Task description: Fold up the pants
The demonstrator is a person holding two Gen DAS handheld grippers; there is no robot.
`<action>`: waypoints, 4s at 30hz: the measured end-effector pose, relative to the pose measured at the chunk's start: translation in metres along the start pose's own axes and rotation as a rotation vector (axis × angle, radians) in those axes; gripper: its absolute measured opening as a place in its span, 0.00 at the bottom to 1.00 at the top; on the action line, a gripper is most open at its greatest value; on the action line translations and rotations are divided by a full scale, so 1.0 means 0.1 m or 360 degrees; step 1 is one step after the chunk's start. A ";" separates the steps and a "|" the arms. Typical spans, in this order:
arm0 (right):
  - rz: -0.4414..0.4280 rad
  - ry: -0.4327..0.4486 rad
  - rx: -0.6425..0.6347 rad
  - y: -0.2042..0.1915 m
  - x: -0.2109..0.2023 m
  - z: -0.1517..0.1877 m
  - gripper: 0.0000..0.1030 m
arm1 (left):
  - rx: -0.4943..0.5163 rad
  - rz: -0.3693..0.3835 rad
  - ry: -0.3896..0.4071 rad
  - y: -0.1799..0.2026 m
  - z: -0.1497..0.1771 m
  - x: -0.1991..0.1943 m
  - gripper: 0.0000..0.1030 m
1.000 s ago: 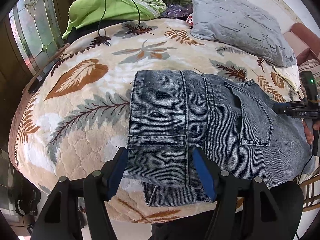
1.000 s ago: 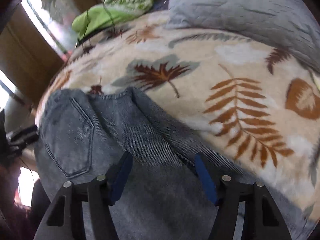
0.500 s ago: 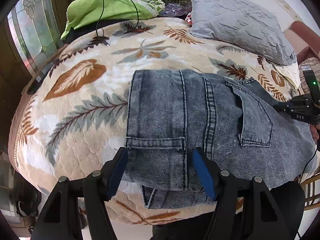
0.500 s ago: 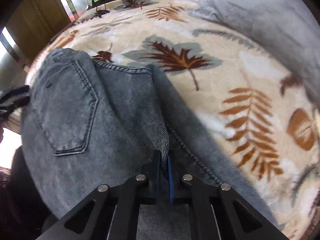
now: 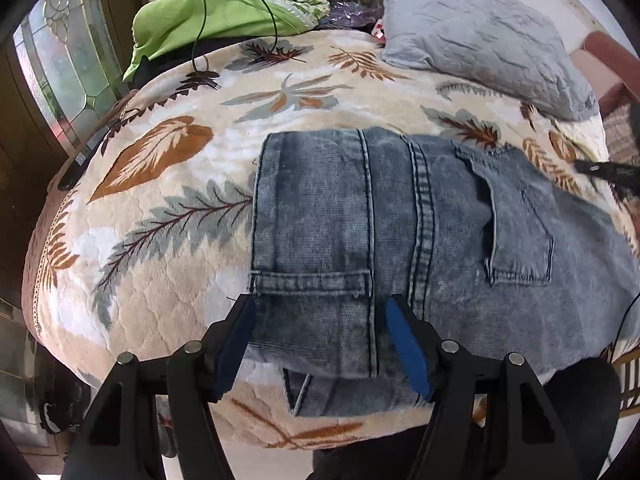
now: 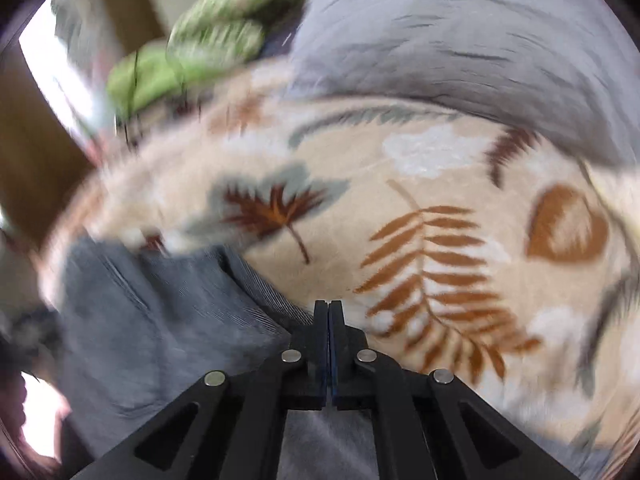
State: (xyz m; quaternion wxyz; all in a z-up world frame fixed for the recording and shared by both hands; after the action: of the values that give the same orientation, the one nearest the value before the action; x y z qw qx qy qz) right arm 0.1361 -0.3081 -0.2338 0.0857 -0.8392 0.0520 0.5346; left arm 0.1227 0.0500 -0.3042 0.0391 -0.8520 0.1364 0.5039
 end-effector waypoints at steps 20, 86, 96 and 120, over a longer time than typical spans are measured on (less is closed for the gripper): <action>0.0308 -0.0149 0.0288 0.39 0.19 0.72 0.01 | -0.0088 -0.0113 0.0041 -0.04 0.20 -0.46 0.76; 0.0715 0.0889 0.0368 0.33 -2.90 1.44 0.75 | 0.0013 -0.0149 0.0706 0.36 -0.81 -1.98 0.85; 0.0632 0.0884 0.0303 0.10 -2.77 1.28 0.75 | -0.0024 -0.0283 0.0702 0.23 -0.79 -2.01 0.85; 0.0564 0.0838 0.0245 -0.11 -2.61 1.23 0.75 | 0.0014 -0.0313 0.0703 0.23 -0.74 -2.02 0.85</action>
State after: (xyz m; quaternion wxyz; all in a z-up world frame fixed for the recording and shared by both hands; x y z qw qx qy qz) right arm -0.0812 -0.2736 -0.0475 0.0381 -0.9176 0.2577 0.3003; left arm 0.0871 0.0518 -0.0905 0.0610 -0.9506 0.0602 0.2985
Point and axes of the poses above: each gripper's, at about its wrist camera, not at the fingertips, and x roughly the way its jaws point, y to its right, z to its underside, the point moved 9 cm from there along x, roughly the way its jaws point, and after that the axes turned 5 degrees about z, right-handed, at the moved point
